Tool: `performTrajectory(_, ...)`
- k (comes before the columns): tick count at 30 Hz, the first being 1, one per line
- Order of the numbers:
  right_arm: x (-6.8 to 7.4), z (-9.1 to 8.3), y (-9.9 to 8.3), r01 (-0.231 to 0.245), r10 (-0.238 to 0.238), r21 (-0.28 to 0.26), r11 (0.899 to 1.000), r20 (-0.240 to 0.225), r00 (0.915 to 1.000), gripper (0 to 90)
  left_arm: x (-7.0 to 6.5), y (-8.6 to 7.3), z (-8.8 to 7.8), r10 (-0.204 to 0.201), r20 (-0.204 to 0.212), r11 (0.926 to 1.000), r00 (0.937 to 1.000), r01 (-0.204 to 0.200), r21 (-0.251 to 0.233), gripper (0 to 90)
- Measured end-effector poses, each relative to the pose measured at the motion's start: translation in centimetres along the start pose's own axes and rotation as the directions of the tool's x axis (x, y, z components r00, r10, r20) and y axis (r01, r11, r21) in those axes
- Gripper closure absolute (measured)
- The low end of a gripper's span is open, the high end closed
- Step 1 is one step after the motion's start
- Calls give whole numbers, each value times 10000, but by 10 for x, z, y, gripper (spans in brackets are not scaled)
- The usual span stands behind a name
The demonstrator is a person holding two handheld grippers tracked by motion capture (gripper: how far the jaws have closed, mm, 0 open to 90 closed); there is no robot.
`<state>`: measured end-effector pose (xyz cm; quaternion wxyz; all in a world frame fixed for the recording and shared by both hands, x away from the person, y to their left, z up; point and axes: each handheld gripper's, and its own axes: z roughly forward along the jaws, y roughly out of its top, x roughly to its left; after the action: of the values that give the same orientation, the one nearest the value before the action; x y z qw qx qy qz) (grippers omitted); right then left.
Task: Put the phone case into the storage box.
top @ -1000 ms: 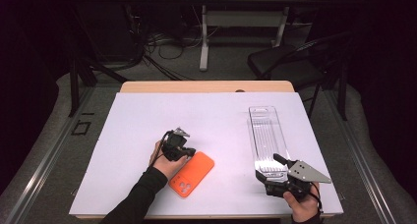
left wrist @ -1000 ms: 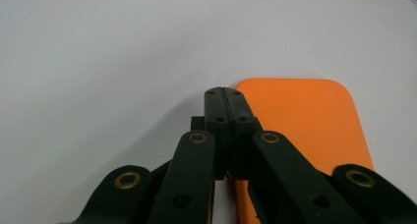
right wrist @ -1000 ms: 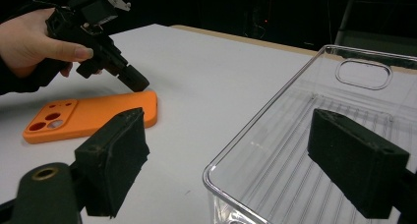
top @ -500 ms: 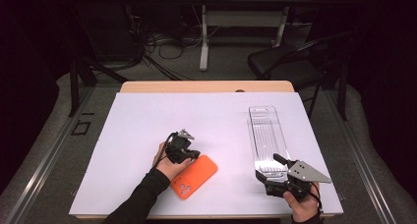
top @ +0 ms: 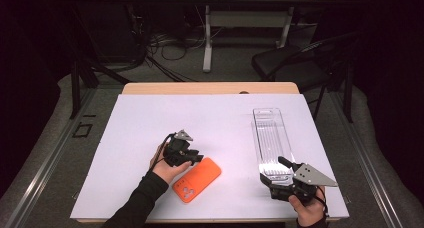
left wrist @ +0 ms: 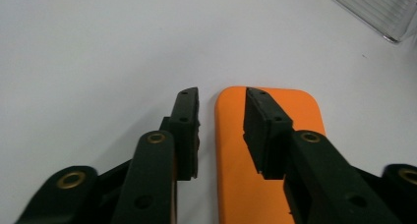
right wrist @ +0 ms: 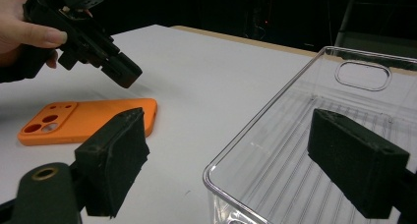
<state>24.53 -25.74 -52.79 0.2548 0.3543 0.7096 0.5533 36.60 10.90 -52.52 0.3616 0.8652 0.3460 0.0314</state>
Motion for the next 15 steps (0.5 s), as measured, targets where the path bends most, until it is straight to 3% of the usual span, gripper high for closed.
performTrajectory(6, 1, -1, 0, -5, 5, -59, 10000, 11, 10000, 141, -3, -3, -13, 596, -389, 9981, 9975, -602, -121, 547)
performTrajectory(13, 1, -1, 1, 9, -9, -97, 10000, -14, 10000, 141, -1, -4, -33, 636, -401, 9958, 9972, -660, -636, 487)
performTrajectory(15, 1, -1, 1, 36, -36, -128, 9999, -7, 10000, 141, -3, -3, -38, 581, -552, 9964, 9968, -613, -584, 473)
